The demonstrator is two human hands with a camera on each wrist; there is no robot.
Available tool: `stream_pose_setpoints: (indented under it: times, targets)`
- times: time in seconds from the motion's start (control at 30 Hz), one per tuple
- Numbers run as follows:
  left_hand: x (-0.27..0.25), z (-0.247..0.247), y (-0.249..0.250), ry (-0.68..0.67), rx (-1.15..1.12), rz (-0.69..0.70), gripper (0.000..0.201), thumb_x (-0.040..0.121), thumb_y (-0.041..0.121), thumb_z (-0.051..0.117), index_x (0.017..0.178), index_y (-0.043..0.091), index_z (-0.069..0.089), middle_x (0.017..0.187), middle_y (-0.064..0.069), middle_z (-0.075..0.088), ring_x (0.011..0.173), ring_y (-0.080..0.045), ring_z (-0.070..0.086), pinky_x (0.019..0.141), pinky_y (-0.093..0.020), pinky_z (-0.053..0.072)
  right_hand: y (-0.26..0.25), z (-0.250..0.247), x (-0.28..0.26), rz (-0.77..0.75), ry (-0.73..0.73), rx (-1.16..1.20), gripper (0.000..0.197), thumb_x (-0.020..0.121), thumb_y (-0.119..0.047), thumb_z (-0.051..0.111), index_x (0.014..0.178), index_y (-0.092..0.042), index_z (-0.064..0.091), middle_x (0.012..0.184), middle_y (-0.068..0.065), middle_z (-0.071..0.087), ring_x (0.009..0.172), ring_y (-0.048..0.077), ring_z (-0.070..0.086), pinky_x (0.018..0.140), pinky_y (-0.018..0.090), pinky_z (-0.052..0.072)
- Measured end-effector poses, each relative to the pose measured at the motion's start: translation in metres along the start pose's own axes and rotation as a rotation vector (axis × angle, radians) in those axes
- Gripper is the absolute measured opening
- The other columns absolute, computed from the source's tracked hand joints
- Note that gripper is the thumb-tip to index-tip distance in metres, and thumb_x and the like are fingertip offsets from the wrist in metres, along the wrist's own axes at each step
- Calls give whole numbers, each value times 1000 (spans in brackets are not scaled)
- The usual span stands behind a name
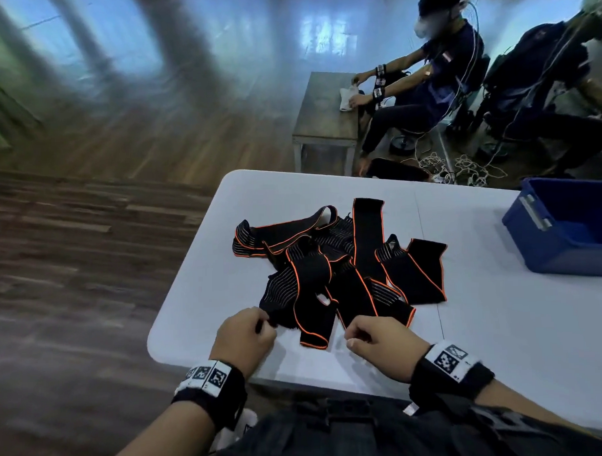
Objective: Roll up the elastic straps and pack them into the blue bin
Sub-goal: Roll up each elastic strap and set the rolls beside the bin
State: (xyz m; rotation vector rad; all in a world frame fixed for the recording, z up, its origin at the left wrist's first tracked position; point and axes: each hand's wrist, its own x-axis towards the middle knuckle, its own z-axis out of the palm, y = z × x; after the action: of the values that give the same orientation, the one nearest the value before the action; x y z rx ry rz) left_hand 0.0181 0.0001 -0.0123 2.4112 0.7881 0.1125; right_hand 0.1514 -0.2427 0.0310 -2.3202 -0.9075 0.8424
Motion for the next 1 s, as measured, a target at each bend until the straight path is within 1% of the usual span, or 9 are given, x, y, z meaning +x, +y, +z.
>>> stream_pose_setpoints:
  times: [0.13, 0.27, 0.37, 0.47, 0.53, 0.63, 0.7, 0.8, 1.0]
  targets:
    - [7, -16, -6, 97, -106, 9, 14, 93, 15, 54, 101, 25, 61, 71, 4, 65, 69, -18, 61, 64, -33, 48, -16, 10, 13, -95, -86, -135, 19, 95, -34, 54, 109, -30, 66, 100, -11, 64, 90, 6, 59, 87, 28, 51]
    - [15, -20, -12, 127, -122, 59, 23, 94, 2, 49, 98, 18, 65, 92, 3, 68, 83, -15, 58, 73, -27, 41, -19, 26, 31, -27, -183, -291, 45, 96, -37, 50, 141, -41, 45, 125, 0, 45, 108, 20, 58, 98, 32, 48]
    - [12, -18, -15, 118, -160, 41, 19, 94, 6, 53, 100, 17, 67, 99, 2, 68, 89, -13, 59, 80, -26, 44, -17, 35, 42, 21, -215, -370, 60, 94, -33, 50, 149, -43, 29, 140, 10, 35, 119, 29, 54, 99, 36, 49]
    - [4, -21, -15, 96, -182, 81, 16, 90, 9, 65, 104, 18, 65, 98, 6, 64, 87, -13, 63, 82, -28, 52, -17, 37, 48, 26, -133, -353, 56, 92, -29, 55, 146, -33, 40, 130, 6, 43, 112, 25, 56, 94, 32, 49]
    - [4, -24, -16, 122, -189, 135, 20, 87, 3, 65, 99, 19, 66, 96, 7, 63, 85, -10, 61, 81, -27, 53, -18, 32, 49, 21, -16, -290, 42, 90, -27, 58, 132, -27, 53, 116, -1, 49, 102, 20, 59, 89, 30, 50]
    - [12, -30, -14, 196, -200, 220, 25, 87, -2, 61, 92, 21, 68, 93, 7, 61, 84, 3, 57, 77, -9, 44, -25, 14, 48, 23, 159, -145, 28, 85, -19, 57, 112, -27, 58, 104, -5, 54, 90, 14, 57, 78, 27, 45]
    - [21, -36, -8, 229, -221, 254, 27, 89, -4, 57, 92, 19, 70, 93, 6, 58, 81, 3, 58, 73, -4, 40, -31, -1, 50, 31, 284, -29, 26, 83, -15, 57, 106, -28, 58, 92, -6, 59, 81, 13, 56, 72, 27, 40]
    - [34, -41, 4, 237, -258, 269, 29, 92, -4, 52, 96, 17, 71, 96, 6, 56, 77, 0, 60, 73, -7, 42, -35, -23, 55, 113, 420, 130, 28, 82, -15, 57, 104, -33, 54, 75, -4, 62, 75, 15, 60, 69, 30, 44]
    - [52, -38, 11, 227, -250, 316, 27, 94, 1, 51, 102, 19, 70, 100, 8, 54, 79, -13, 61, 77, -31, 53, -22, -60, 59, 238, 615, 288, 21, 86, -10, 54, 104, -17, 48, 85, 3, 60, 79, 20, 59, 65, 26, 42]
